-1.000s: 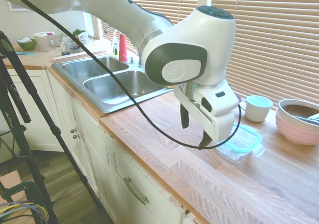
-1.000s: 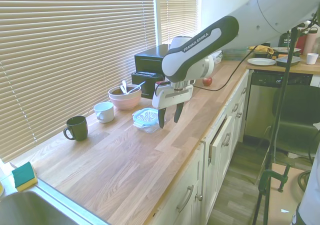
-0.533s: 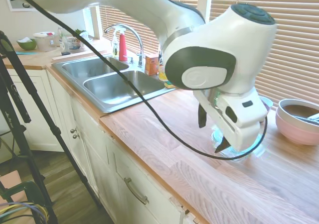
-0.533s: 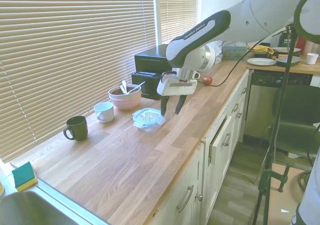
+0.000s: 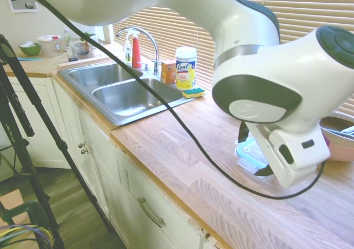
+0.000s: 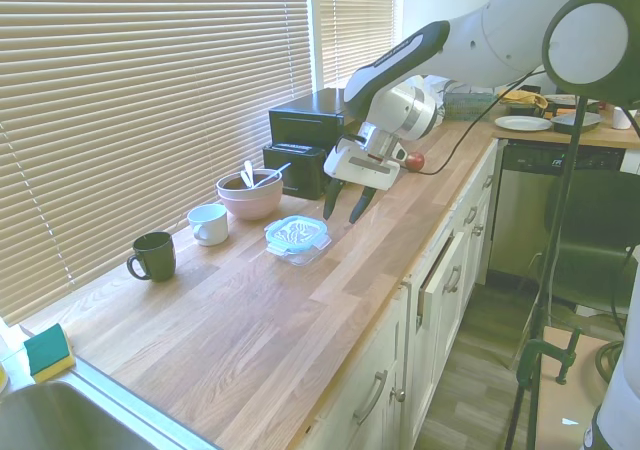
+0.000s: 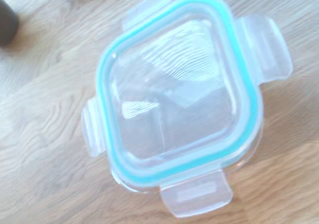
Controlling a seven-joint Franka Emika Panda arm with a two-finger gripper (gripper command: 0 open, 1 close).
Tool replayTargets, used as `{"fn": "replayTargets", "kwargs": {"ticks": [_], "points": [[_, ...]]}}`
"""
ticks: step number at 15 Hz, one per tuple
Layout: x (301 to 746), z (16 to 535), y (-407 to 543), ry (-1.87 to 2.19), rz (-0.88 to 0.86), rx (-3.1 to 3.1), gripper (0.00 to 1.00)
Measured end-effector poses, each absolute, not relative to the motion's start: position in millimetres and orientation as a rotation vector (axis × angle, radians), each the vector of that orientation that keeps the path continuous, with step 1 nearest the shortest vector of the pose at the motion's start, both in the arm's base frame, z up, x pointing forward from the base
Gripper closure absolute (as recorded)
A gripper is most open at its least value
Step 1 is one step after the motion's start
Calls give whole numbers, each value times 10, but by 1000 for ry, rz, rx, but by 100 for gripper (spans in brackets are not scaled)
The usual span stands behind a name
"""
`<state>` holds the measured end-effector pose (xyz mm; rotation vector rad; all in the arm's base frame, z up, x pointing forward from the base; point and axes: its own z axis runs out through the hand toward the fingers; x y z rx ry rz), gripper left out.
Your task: Uncover the lid of the food container
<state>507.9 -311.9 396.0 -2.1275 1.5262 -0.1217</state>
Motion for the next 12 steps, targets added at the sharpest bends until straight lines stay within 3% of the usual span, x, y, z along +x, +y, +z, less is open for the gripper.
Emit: {"fn": "replayTargets", "kwargs": {"ticks": [12], "points": [[5399,3425,-3680,1462,-157,-1837,0]]}}
